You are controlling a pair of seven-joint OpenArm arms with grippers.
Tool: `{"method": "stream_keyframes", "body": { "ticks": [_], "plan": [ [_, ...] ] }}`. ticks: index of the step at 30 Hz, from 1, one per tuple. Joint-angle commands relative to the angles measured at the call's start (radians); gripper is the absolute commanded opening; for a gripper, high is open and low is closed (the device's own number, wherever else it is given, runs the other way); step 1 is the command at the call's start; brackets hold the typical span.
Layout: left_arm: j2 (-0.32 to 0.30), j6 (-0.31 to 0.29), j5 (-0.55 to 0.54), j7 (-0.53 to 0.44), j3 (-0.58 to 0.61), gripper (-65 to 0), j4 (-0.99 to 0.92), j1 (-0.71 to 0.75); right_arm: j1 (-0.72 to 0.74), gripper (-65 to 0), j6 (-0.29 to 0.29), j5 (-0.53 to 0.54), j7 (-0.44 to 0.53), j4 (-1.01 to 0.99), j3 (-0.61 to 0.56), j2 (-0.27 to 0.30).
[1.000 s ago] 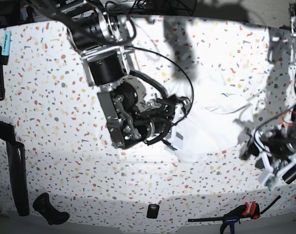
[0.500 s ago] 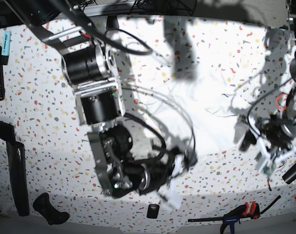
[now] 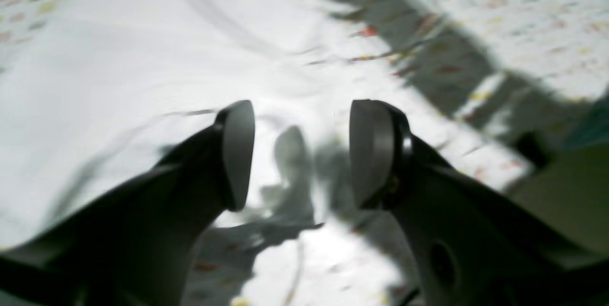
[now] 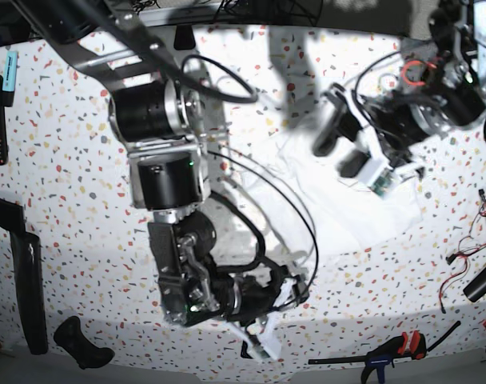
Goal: Fold the T-shirt properly
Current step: 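Press and adjust the stacked shirt with both grippers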
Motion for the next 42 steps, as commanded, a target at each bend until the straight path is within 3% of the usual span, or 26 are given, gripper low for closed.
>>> {"method": "stream_keyframes", "body": {
  "ticks": [1, 6, 11, 16, 24, 26, 32, 37, 42],
  "plan": [
    [0.01, -0.008, -0.006, -0.022, -0.006, -34.5, 0.015, -0.004, 0.035, -36.2, 0.001, -0.031, 0.037, -0.012, 0.001, 0.001],
    [0.068, -0.008, 0.033, -0.026, -0.006, -34.5, -0.035, 0.018, 0.037, -36.2, -0.023, -0.108, 0.097, -0.161, -0.053, 0.001],
    [0.09, -0.011, 0.039, -0.091, -0.006, -34.5, -0.229, 0.026, 0.034, -36.2, -0.025, -0.117, 0.108, -0.205, -0.081, 0.001],
    [0.091, -0.022, 0.213, -0.095, -0.006, -34.5, -0.38, -0.021, 0.034, -36.2, -0.024, -0.111, -0.048, -0.205, -0.129, 0.001],
    [0.05, -0.003, 0.36, -0.107, -0.006, -34.5, -0.395, -0.085, 0.035, -36.2, 0.007, 0.112, -0.364, -0.204, -0.311, 0.028],
    [0.028, 0.029, 0.389, -0.128, -0.006, -34.5, -0.395, -0.093, 0.035, -36.2, 0.046, 0.155, -0.378, -0.201, -0.345, 0.044],
    [-0.03, 0.061, 0.399, -0.197, -0.006, -34.5, -0.396, -0.092, 0.031, -36.2, 0.046, 0.178, -0.382, -0.167, -0.366, 0.101],
    [-0.034, 0.089, 0.483, -0.315, -0.006, -34.5, -0.396, -0.093, -0.025, -36.2, 0.046, 0.251, -0.383, -0.093, -0.366, 0.164],
    [-0.034, 0.087, 0.492, -0.38, -0.006, -34.5, -0.41, -0.119, -0.121, -36.2, 0.046, 0.278, -0.385, 0.023, -0.366, 0.201]
  ]
}}
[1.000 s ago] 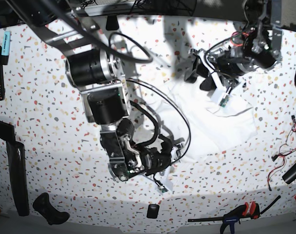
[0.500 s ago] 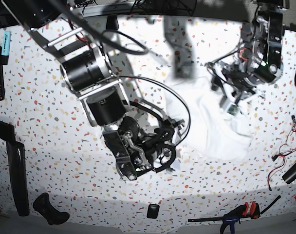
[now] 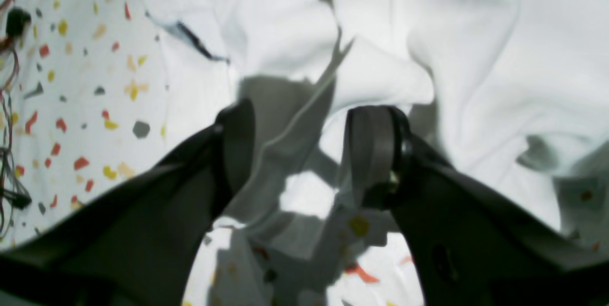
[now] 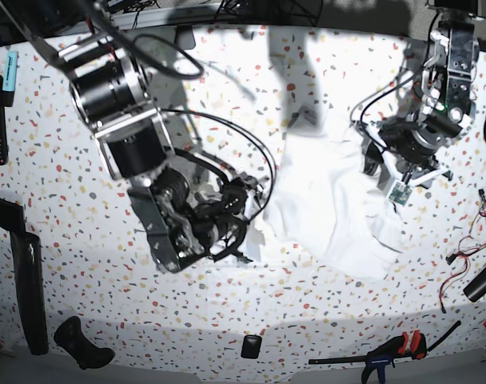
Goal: Fold the T-shirt properly
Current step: 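Press and adjust the stacked shirt with both grippers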
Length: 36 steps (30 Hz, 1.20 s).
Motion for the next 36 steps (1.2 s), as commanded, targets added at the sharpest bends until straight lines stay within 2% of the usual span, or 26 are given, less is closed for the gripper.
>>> {"method": "stream_keyframes", "body": {
  "ticks": [1, 5, 9, 13, 17, 20, 22, 27, 29, 31, 36],
  "plan": [
    [-0.01, 0.007, -0.003, -0.032, -0.005, -34.5, 0.005, -0.035, 0.006, -36.2, 0.005, 0.013, -0.001, 0.037, 0.0, -0.004],
    [-0.01, 0.03, 0.021, -0.018, -0.005, -34.5, -0.071, -0.114, -0.043, -36.2, 0.005, 0.013, -0.004, 0.152, 0.0, -0.004],
    [-0.016, 0.06, 0.038, 0.055, -0.005, -34.5, -0.131, -0.165, -0.032, -36.2, 0.005, 0.014, -0.003, 0.271, 0.022, -0.004],
    [-0.031, 0.06, 0.038, 0.036, -0.005, -34.5, -0.136, -0.166, 0.004, -36.2, 0.005, 0.019, 0.051, 0.356, 0.083, -0.005],
    [-0.034, 0.06, 0.037, 0.022, -0.005, -34.5, -0.136, -0.166, 0.032, -36.2, 0.005, -0.068, 0.211, 0.347, 0.152, -0.008],
    [-0.034, 0.06, 0.024, 0.028, -0.005, -34.5, -0.136, -0.157, 0.034, -36.2, -0.021, -0.151, 0.305, 0.31, 0.173, -0.007],
    [-0.034, 0.06, 0.006, 0.031, -0.005, -34.5, -0.136, -0.154, 0.034, -36.2, -0.028, -0.17, 0.338, 0.261, 0.173, -0.011],
    [-0.032, 0.06, 0.004, 0.03, -0.005, -34.5, -0.136, -0.154, 0.033, -36.2, -0.028, -0.266, 0.384, 0.068, 0.172, -0.071],
    [-0.031, 0.06, 0.003, 0.031, -0.005, -34.5, -0.136, -0.154, 0.033, -36.2, -0.027, -0.268, 0.374, -0.001, 0.171, -0.098],
    [-0.031, 0.06, -0.012, 0.031, -0.005, -34.5, -0.136, -0.154, 0.027, -36.2, -0.009, -0.222, 0.299, -0.037, 0.171, -0.118],
    [-0.032, 0.059, -0.022, 0.025, -0.005, -34.5, -0.136, -0.156, 0.023, -36.2, 0.005, 0.071, 0.017, -0.035, 0.171, -0.123]
  ]
}}
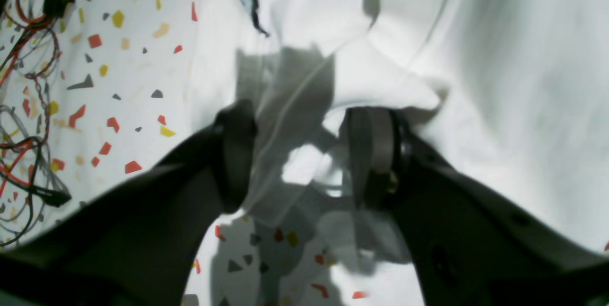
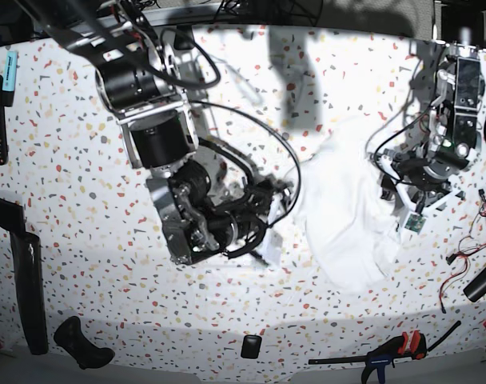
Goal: Fold the T-shirt properly
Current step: 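Press and adjust the stacked shirt with both grippers, then open both grippers and withdraw them from the folded shirt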
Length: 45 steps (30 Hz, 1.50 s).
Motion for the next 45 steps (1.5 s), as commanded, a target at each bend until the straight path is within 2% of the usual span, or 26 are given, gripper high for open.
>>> {"method": "stream_keyframes", "body": {
  "ticks": [1, 6, 8, 10, 17, 23, 26, 29, 32, 35, 37, 40, 43, 45],
  "plan": [
    [-0.011, 0.002, -0.007, -0.03, -0.005, -34.5, 0.016, -0.015, 0.031, -36.2, 0.009, 0.061, -0.037, 0.022, 0.001, -0.008],
    [-0.012, 0.002, -0.007, -0.031, -0.005, -34.5, 0.016, -0.02, 0.02, -36.2, 0.009, 0.256, -0.233, 0.022, 0.001, -0.008],
    [-0.012, 0.002, -0.007, -0.034, -0.005, -34.5, 0.016, -0.02, 0.02, -36.2, 0.009, 0.342, -0.257, 0.022, 0.001, -0.007],
    [-0.012, 0.002, -0.007, -0.033, -0.005, -34.5, 0.016, -0.02, 0.022, -36.2, 0.009, 0.379, -0.257, 0.028, 0.001, -0.003],
    [-0.043, 0.002, 0.053, -0.029, -0.005, -34.5, 0.016, -0.029, 0.021, -36.2, 0.009, 0.367, -0.257, 0.148, 0.002, 0.033],
    [-0.104, 0.0, 0.053, -0.042, -0.005, -34.5, 0.016, -0.096, 0.021, -36.2, 0.009, 0.367, -0.257, 0.296, 0.003, 0.106],
    [-0.113, -0.026, 0.049, -0.068, -0.005, -34.5, 0.016, -0.146, 0.021, -36.2, 0.009, 0.364, -0.257, 0.367, 0.022, 0.145],
    [-0.111, -0.058, 0.022, -0.082, -0.005, -34.5, 0.016, -0.192, 0.021, -36.2, 0.009, 0.294, -0.257, 0.418, 0.089, 0.161],
    [-0.112, -0.058, -0.019, -0.067, -0.005, -34.5, 0.016, -0.226, 0.021, -36.2, 0.009, 0.209, -0.252, 0.448, 0.2, 0.165],
    [-0.117, -0.06, -0.108, -0.014, -0.005, -34.5, 0.021, -0.244, 0.021, -36.2, 0.009, 0.21, -0.246, 0.465, 0.309, 0.189],
    [-0.134, -0.102, -0.186, 0.007, -0.005, -34.5, 0.038, -0.243, 0.02, -36.2, 0.009, 0.225, -0.246, 0.476, 0.356, 0.226],
    [-0.176, -0.152, -0.294, 0.037, -0.005, -34.5, 0.079, -0.241, 0.007, -36.2, 0.009, 0.285, -0.249, 0.478, 0.367, 0.314],
    [-0.227, -0.136, -0.343, 0.042, -0.01, -34.5, 0.115, -0.235, -0.026, -36.2, 0.009, 0.284, -0.249, 0.479, 0.368, 0.401],
    [-0.245, -0.085, -0.388, 0.085, -0.027, -34.5, 0.128, -0.23, -0.058, -36.2, 0.009, 0.285, -0.249, 0.486, 0.368, 0.454]
  ]
}}
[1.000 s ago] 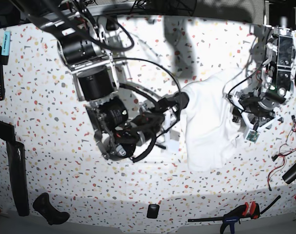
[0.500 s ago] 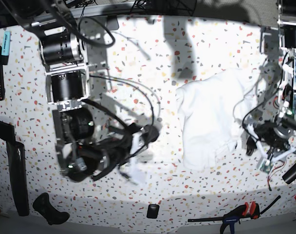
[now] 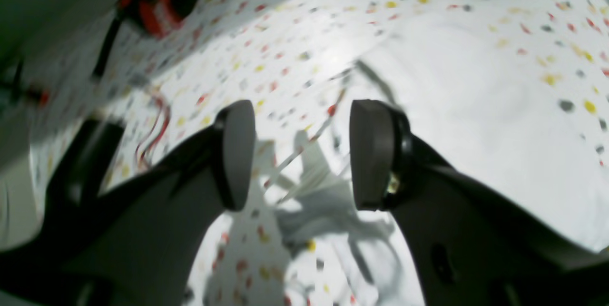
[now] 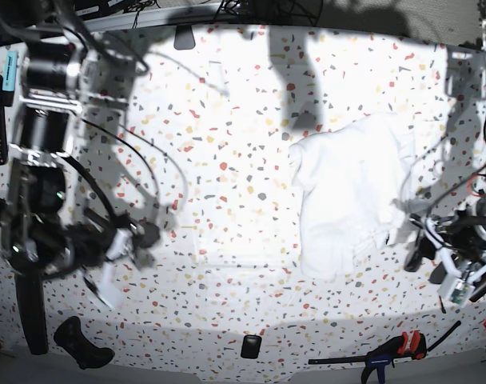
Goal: Fold the T-shirt properly
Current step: 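Open both grippers and withdraw them from the folded shirt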
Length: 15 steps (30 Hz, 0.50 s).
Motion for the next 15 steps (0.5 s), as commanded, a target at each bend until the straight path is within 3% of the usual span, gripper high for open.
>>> {"method": "stream_keyframes", "body": {
  "ticks": [1, 5, 10, 15],
  "plan": [
    [-0.013, 0.011, -0.028, 0.003, -0.029, -34.5, 0.023, -0.018, 0.014, -36.2, 0.005, 0.02, 0.01, 0.029, 0.006, 0.032],
    [0.008, -0.001, -0.101, 0.038, -0.142, -34.5, 0.088, 0.055, -0.073, -36.2, 0.005, 0.021, 0.01, 0.112, 0.019, 0.103],
    [0.051, -0.087, -0.155, 0.052, -0.276, -34.5, 0.274, 0.224, -0.207, -36.2, 0.005, 0.029, 0.01, 0.308, 0.112, 0.119],
    [0.053, -0.087, -0.153, 0.072, -0.376, -34.5, 0.472, 0.386, -0.405, -36.2, 0.005, 0.037, 0.01, 0.5, 0.222, 0.15]
  ]
}}
